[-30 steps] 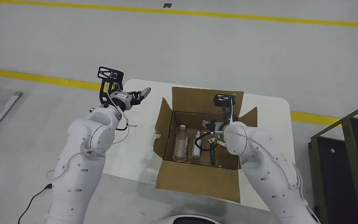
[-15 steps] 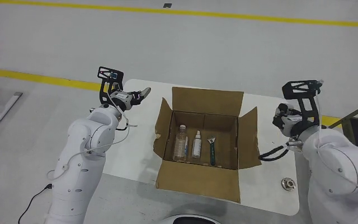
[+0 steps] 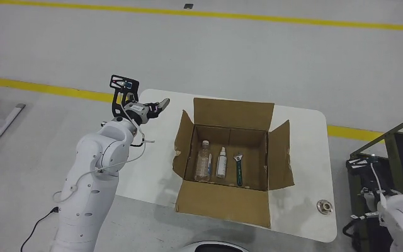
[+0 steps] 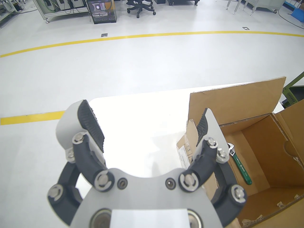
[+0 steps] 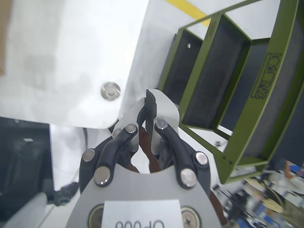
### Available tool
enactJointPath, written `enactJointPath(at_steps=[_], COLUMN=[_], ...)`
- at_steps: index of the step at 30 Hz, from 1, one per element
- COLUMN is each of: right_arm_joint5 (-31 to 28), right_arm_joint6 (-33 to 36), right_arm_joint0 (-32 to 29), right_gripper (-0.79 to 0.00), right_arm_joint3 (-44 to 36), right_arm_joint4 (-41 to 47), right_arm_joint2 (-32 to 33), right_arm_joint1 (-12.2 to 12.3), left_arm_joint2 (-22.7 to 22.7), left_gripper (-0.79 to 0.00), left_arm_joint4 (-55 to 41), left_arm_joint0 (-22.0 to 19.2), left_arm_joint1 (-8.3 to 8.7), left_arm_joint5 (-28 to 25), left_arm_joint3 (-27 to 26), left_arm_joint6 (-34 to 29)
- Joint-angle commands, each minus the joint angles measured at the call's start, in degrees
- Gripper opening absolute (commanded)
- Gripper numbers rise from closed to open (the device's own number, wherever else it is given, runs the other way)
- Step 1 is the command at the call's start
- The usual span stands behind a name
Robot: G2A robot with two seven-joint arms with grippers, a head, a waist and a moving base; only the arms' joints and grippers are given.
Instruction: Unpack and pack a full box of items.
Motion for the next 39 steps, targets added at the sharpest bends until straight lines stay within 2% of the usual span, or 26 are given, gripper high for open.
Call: enactJointPath(at_steps=[1,4,13,18,20,25,30,32,39], right_arm_joint5=[1.5,1.5,1.5,3.7,3.5,2.7,2.6,2.5,2.8], right_arm_joint6=[0.0,0.0,0.0,-4.7,-5.4,-5.6,-7.9,-8.4,-10.3], right_arm_joint0=[-3.7,-5.9,-5.9,-5.6,-4.9,-1.8,1.6,2.8,5.9], right_gripper=[-0.785,-0.785,-0.785,-0.785,-0.483,-0.449,-0.428,-0.453,-0.453], right_arm_joint3=[1.7,4.3,4.3,6.8,8.6,13.1,19.8,22.2,28.6], right_arm_joint4=[3.3,5.6,5.6,6.8,8.5,4.5,4.1,3.2,3.1], right_arm_joint2=[0.2,-0.8,-0.8,-3.4,-4.1,-7.4,-10.2,-11.0,-14.0], right_arm_joint1=[0.9,2.4,2.4,2.2,2.2,2.6,2.8,2.9,3.0], left_arm_joint2=[0.0,0.0,0.0,0.0,0.0,0.0,0.0,0.0,0.0], left_gripper=[0.0,0.0,0.0,0.0,0.0,0.0,0.0,0.0,0.0], left_arm_joint4=[0.0,0.0,0.0,0.0,0.0,0.0,0.0,0.0,0.0], left_arm_joint0=[0.0,0.0,0.0,0.0,0.0,0.0,0.0,0.0,0.0], left_arm_joint1=[0.0,0.0,0.0,0.0,0.0,0.0,0.0,0.0,0.0], left_arm_joint5=[0.0,0.0,0.0,0.0,0.0,0.0,0.0,0.0,0.0], left_arm_joint3=[0.0,0.0,0.0,0.0,0.0,0.0,0.0,0.0,0.0], left_arm_joint6=[0.0,0.0,0.0,0.0,0.0,0.0,0.0,0.0,0.0])
